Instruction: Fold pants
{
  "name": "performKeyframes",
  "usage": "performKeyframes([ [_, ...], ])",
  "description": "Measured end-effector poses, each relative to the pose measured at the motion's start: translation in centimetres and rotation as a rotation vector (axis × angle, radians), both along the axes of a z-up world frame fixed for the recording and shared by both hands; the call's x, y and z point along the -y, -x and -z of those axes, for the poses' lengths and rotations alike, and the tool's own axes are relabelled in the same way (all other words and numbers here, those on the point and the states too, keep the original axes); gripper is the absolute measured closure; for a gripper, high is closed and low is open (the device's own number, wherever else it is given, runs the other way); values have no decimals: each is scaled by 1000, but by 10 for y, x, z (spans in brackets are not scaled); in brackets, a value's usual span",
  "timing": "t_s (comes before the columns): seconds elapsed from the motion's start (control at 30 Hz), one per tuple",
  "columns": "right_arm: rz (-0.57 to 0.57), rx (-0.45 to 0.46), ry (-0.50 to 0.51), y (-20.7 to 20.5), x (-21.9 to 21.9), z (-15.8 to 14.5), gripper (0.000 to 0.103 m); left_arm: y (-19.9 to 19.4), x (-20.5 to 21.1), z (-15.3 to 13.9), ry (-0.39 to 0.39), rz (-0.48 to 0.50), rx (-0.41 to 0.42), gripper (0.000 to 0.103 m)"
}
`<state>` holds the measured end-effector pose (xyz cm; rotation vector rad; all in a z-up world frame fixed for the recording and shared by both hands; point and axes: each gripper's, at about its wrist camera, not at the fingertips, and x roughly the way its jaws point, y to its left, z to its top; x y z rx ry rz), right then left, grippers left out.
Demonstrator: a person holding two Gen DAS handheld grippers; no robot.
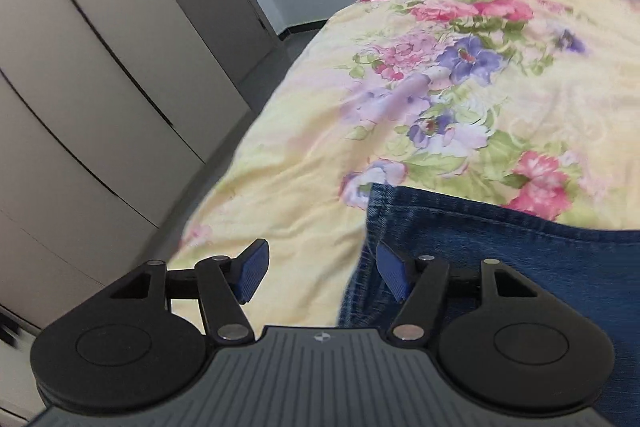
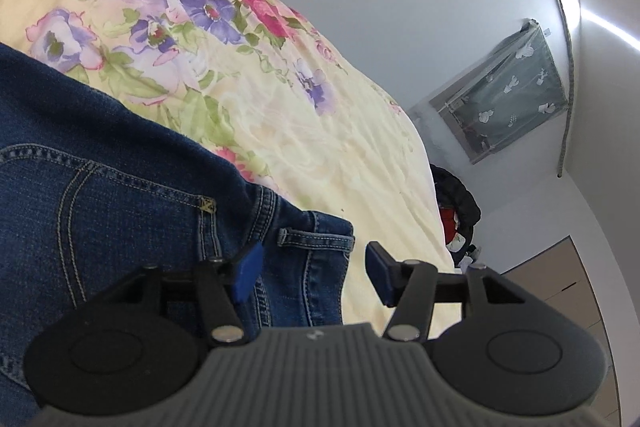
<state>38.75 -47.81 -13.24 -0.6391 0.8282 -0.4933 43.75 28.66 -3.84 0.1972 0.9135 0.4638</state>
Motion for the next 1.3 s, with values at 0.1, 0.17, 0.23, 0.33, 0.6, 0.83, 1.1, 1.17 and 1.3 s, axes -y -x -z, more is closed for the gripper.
performKeyframes([
  [0.1,-13,45,-41,22,-15,-11,51,28,-16,2,197,-29,63,34],
  [0.17,-39,58,-73,39,-30,-13,51,47,-32,12,357,-81,111,38],
  [0.23,-66,54,-91,53,-43,-11,51,64,-49,29,490,-151,172,42],
  [0.33,-92,33,-109,68,-60,-2,51,79,-66,54,607,-203,250,42],
  [0.6,-69,-13,-98,76,-71,14,51,74,-87,98,839,-275,383,52],
  [0.83,-71,-27,-56,70,-77,21,51,84,-79,58,730,-178,440,95],
  [1.1,-93,-12,-49,80,-87,21,51,112,-87,79,622,-246,357,96],
  [1.17,-101,-18,-47,84,-87,19,51,117,-84,87,608,-258,365,97],
  [1.3,-92,-16,-54,90,-78,13,50,130,-80,81,585,-265,384,97],
])
